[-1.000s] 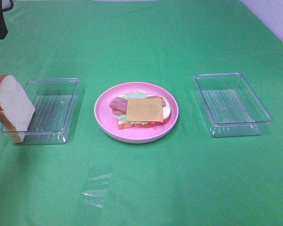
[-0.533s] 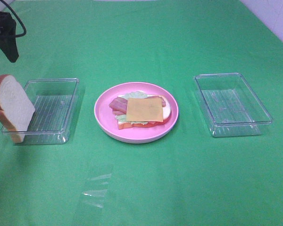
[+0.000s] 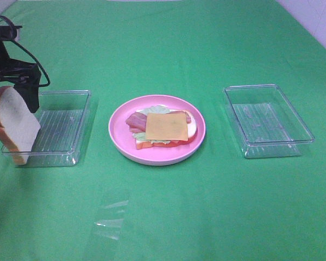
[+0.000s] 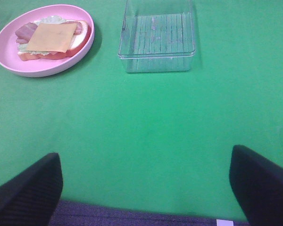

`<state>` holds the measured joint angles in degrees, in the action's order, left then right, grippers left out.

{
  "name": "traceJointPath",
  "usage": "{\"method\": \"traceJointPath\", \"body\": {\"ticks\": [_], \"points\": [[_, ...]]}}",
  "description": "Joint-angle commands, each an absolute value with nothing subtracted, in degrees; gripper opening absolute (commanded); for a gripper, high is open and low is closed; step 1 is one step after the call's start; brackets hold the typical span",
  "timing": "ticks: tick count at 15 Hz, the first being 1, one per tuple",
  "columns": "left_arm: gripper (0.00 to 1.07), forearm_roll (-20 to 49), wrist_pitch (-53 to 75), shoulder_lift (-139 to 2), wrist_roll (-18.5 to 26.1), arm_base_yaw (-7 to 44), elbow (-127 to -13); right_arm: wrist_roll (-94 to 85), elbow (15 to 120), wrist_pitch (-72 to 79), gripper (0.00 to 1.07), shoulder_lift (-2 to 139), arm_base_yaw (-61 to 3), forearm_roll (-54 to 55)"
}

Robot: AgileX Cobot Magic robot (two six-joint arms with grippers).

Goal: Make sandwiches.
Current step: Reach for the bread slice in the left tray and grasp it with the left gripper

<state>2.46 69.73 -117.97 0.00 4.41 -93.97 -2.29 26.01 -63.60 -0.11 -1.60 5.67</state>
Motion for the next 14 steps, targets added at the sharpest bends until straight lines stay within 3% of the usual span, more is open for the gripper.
{"method": "traceJointPath", "body": {"ticks": [1, 6, 10, 14], "points": [[0.99, 2.9, 74.2, -119.5, 0.0, 4.7, -93.4, -3.1, 26.0, -63.4, 0.91, -1.9, -1.3, 5.8], [0.83, 2.1, 75.1, -121.1, 1.7, 4.7, -93.4, -3.1, 26.0, -63.4, 0.91, -1.9, -1.3, 5.8], [0.41, 2.1, 74.3, -121.1, 1.9, 4.7, -93.4, -3.1, 26.0, -63.4, 0.91, -1.9, -1.3, 5.8], [0.37, 2.1, 74.7, -121.1, 1.0, 4.7, -93.4, -3.1, 26.0, -63.4, 0.91, -1.9, -1.3, 5.8]]}}
